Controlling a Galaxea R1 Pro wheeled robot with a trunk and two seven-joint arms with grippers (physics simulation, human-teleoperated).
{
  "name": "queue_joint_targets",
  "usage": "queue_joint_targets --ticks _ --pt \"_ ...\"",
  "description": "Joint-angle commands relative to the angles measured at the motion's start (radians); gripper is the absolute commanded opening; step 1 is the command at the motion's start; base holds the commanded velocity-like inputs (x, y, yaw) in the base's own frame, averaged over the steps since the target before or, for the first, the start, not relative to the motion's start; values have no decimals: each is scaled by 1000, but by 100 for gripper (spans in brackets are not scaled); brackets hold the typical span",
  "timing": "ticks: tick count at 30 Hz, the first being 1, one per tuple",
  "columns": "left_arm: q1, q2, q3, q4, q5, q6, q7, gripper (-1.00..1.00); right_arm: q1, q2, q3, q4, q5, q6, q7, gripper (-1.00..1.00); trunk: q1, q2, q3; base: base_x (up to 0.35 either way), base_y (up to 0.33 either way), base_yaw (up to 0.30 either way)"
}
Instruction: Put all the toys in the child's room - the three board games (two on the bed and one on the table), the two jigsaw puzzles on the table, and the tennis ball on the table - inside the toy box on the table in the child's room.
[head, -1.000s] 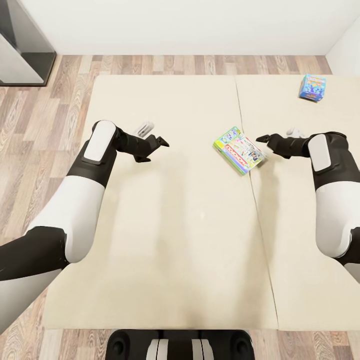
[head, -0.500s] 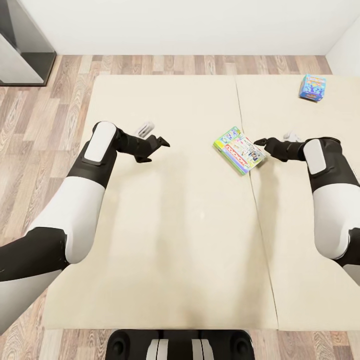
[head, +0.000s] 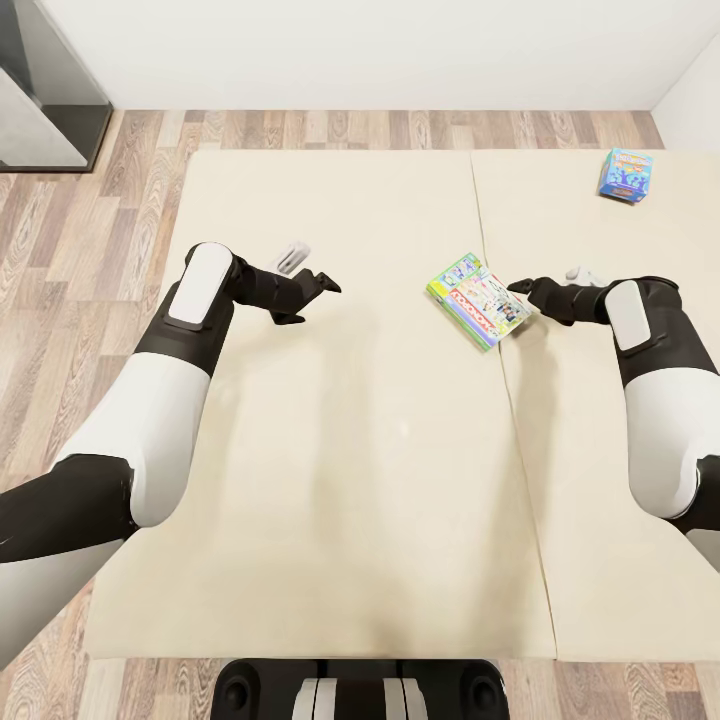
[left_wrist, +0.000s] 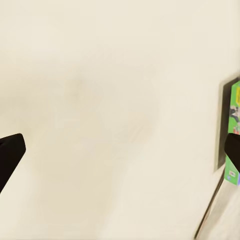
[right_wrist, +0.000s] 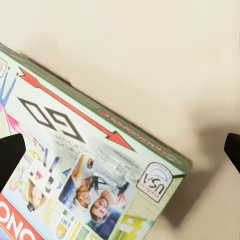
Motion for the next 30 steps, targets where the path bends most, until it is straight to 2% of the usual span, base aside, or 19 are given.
queue_joint_targets --ticks 1,20,30 --pt "0 0 -1 -1 10 1 10 100 -1 0 -4 0 8 4 8 100 0 0 0 0 0 0" --pt "1 0 -1 -1 10 0 9 100 0 -1 -4 2 8 3 9 100 0 0 0 0 3 0" --pt "1 0 -1 -1 9 0 10 100 0 -2 -5 3 8 3 9 100 0 0 0 0 133 0"
